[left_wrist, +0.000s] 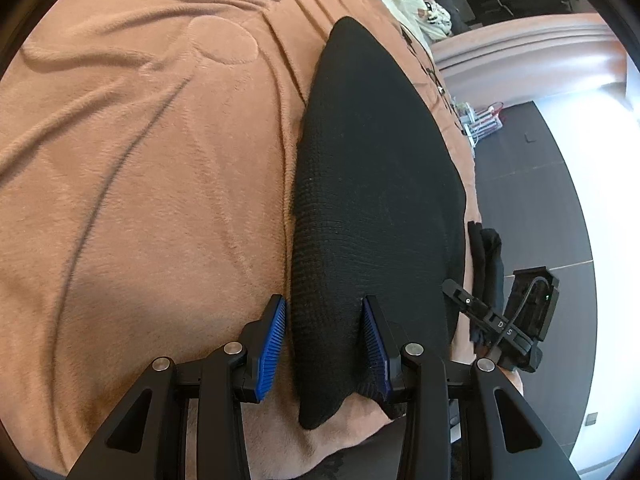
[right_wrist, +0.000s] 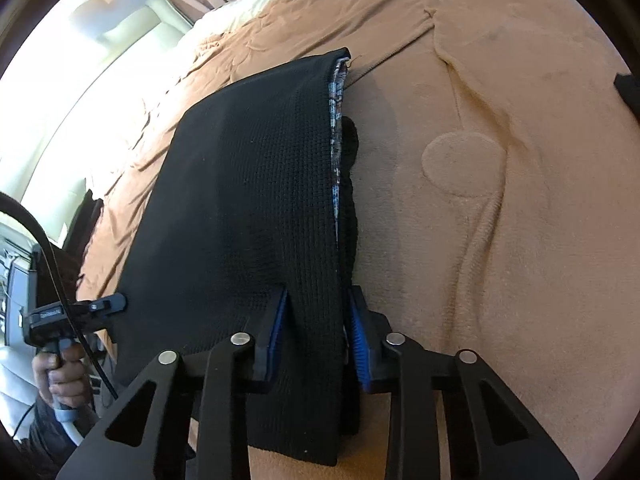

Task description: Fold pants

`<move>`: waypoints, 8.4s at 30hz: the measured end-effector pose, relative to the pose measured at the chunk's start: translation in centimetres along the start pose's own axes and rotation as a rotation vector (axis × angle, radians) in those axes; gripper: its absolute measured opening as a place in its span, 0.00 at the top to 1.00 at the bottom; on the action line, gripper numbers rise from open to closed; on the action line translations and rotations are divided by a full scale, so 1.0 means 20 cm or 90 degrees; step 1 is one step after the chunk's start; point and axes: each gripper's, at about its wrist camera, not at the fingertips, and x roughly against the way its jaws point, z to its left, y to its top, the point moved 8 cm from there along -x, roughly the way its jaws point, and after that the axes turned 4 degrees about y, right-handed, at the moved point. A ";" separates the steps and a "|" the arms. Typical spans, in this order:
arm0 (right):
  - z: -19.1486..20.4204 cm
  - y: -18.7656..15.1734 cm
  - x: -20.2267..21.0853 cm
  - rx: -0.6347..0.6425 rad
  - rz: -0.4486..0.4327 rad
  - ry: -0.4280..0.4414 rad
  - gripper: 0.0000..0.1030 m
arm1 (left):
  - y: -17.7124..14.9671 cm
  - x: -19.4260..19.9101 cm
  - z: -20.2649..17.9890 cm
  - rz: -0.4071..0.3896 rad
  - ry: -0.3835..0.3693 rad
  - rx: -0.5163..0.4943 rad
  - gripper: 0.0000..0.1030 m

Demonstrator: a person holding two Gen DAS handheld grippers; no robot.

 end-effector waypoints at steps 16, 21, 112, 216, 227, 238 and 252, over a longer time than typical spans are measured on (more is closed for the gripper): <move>0.11 -0.07 -0.02 -0.055 0.021 0.052 0.83 | 0.04 0.21 0.00 -0.020 0.007 -0.030 0.84; 0.18 -0.12 -0.04 -0.062 0.045 0.054 0.83 | 0.01 0.28 0.05 -0.018 0.008 -0.031 0.84; 0.07 0.19 -0.30 -0.199 -0.043 0.219 0.73 | 0.75 -0.06 0.00 0.037 -0.023 -0.134 0.90; 0.05 -0.79 1.69 -0.118 -0.393 -0.096 0.80 | -0.20 -1.02 -2.49 0.106 -0.254 -0.518 0.91; 0.00 -0.69 1.54 -0.182 -0.325 -0.233 0.40 | 0.00 -1.27 -2.16 0.128 -0.099 -0.427 0.71; 0.18 -0.89 1.57 -0.150 -0.315 -0.195 0.40 | 0.11 -1.28 -2.14 0.106 -0.103 -0.380 0.72; 0.23 -1.22 1.52 -0.134 -0.230 -0.273 0.40 | 0.13 -1.23 -1.98 0.046 0.041 -0.441 0.71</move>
